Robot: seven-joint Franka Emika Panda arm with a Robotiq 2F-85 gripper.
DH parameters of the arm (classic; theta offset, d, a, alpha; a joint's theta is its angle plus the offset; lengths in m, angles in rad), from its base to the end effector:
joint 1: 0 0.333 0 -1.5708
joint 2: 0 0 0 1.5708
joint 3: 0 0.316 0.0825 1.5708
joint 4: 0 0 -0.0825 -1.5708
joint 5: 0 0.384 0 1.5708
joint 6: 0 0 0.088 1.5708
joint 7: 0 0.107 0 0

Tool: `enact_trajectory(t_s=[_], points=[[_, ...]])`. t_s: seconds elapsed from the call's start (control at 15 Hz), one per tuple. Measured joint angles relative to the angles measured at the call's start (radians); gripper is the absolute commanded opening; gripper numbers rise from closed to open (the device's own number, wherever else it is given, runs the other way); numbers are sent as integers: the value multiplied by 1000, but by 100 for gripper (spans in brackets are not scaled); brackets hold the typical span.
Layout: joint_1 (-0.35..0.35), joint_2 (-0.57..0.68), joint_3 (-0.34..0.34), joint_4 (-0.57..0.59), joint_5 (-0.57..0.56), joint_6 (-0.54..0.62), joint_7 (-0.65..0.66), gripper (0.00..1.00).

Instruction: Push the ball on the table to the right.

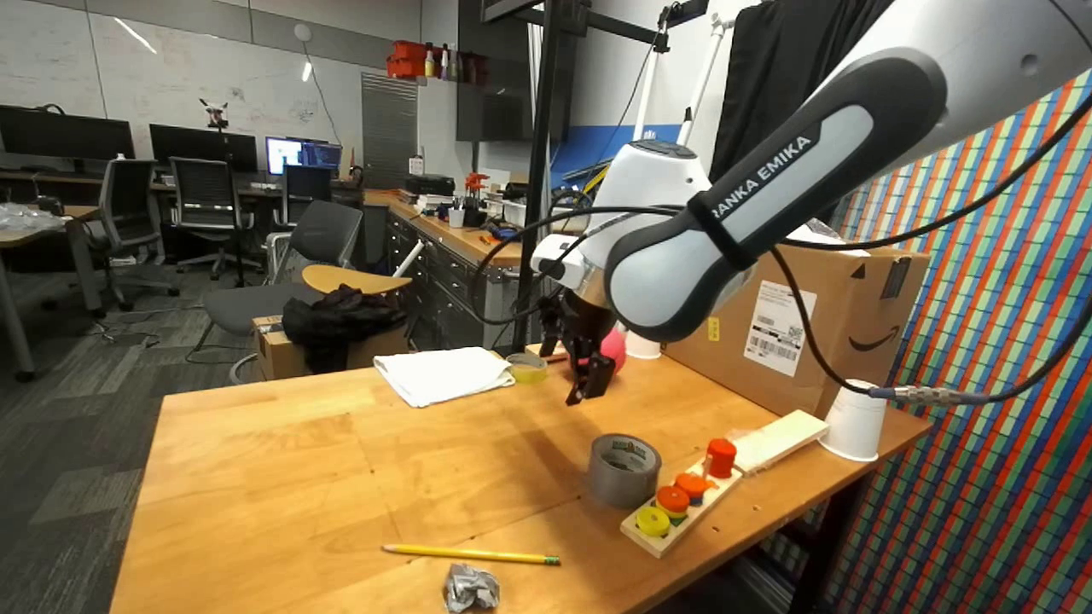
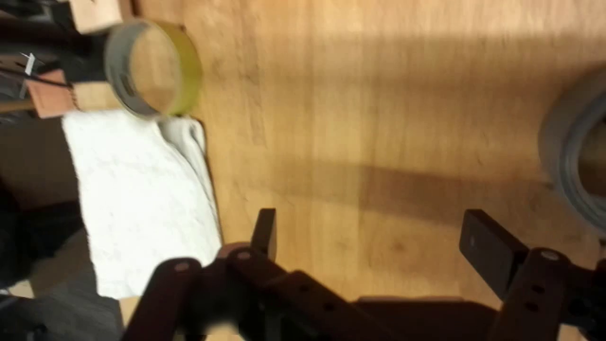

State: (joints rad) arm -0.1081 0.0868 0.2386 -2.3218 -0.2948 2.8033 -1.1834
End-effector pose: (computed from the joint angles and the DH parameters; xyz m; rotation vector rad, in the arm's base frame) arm 0.5423 0.0844 0.3458 1.9850 1.9787 0.3925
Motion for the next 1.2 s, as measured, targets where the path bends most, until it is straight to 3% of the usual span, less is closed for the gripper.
enact_trajectory(t_s=[0.2, 0.4, 0.87, 1.2], points=[[-25, -2, 101, 16, 258, -102, -179, 100], [14, -29, 53, 56, 395, -210, -288, 100], [53, -14, -100, 149, 377, -244, -289, 100], [53, 71, -160, 221, 330, -283, -249, 100]])
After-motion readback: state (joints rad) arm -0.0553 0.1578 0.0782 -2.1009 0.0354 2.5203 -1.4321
